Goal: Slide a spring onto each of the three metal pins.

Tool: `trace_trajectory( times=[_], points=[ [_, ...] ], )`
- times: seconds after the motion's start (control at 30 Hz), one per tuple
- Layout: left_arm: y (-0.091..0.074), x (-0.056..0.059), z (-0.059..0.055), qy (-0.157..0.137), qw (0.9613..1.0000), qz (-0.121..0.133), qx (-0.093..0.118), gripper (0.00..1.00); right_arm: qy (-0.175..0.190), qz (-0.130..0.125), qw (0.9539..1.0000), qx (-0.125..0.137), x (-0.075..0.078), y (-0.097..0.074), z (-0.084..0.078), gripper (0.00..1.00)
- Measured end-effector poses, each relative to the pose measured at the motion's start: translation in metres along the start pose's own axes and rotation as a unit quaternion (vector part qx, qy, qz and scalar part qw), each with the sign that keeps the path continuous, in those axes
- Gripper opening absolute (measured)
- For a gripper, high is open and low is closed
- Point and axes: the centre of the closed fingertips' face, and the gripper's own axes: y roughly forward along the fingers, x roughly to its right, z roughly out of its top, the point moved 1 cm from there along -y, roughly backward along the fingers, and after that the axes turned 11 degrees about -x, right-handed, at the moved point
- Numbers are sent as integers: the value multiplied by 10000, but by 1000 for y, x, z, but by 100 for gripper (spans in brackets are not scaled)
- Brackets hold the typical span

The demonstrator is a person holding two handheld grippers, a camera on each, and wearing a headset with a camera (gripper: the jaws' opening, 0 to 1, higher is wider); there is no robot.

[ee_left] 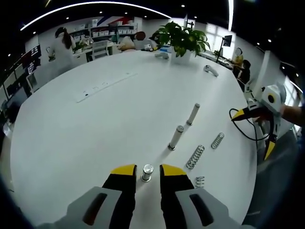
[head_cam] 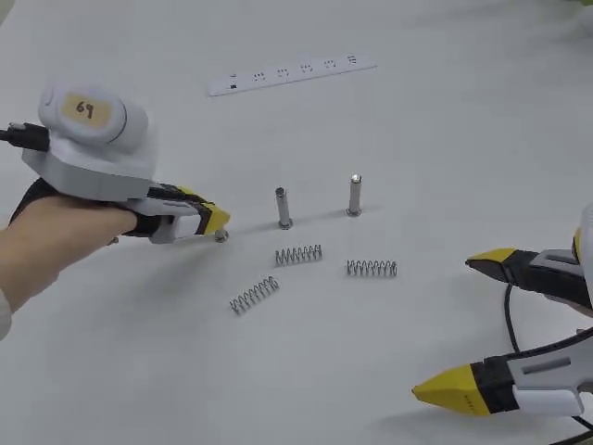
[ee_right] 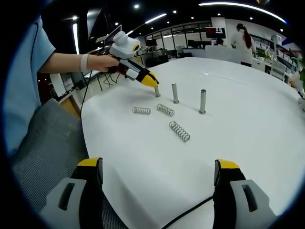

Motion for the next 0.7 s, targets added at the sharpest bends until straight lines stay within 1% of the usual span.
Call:
trace_trajectory(
  times=[0.07, 0.23, 0.3, 0.43, 0.47, 0.53, 0.7],
  points=[
    [0, 2, 0, 26, 10000, -34, 9, 15, 5, 9, 10000, -9, 0, 0, -1, 96],
    [1, 4, -1, 46, 10000, -62, 6, 28, 0, 1, 10000, -2, 0, 0, 0, 96],
    [1, 5, -2, 52, 10000, -57, 4, 37, 1, -5, 10000, 0, 0, -1, 0, 96],
    [2, 7, -4, 117, 9999, -51, -18, 49, -5, -10, 10000, -1, 0, -1, 0, 96],
    [3, 8, -5, 120, 9999, -50, -17, 55, -8, -10, 10000, 0, 0, -1, 1, 96],
    [3, 8, -7, 107, 9999, -46, -28, 63, -8, -6, 10000, 1, 0, -1, 1, 96],
    [2, 8, -10, 171, 9999, -2, 3, 77, -13, -8, 10000, -8, 0, -1, 1, 96]
  ],
)
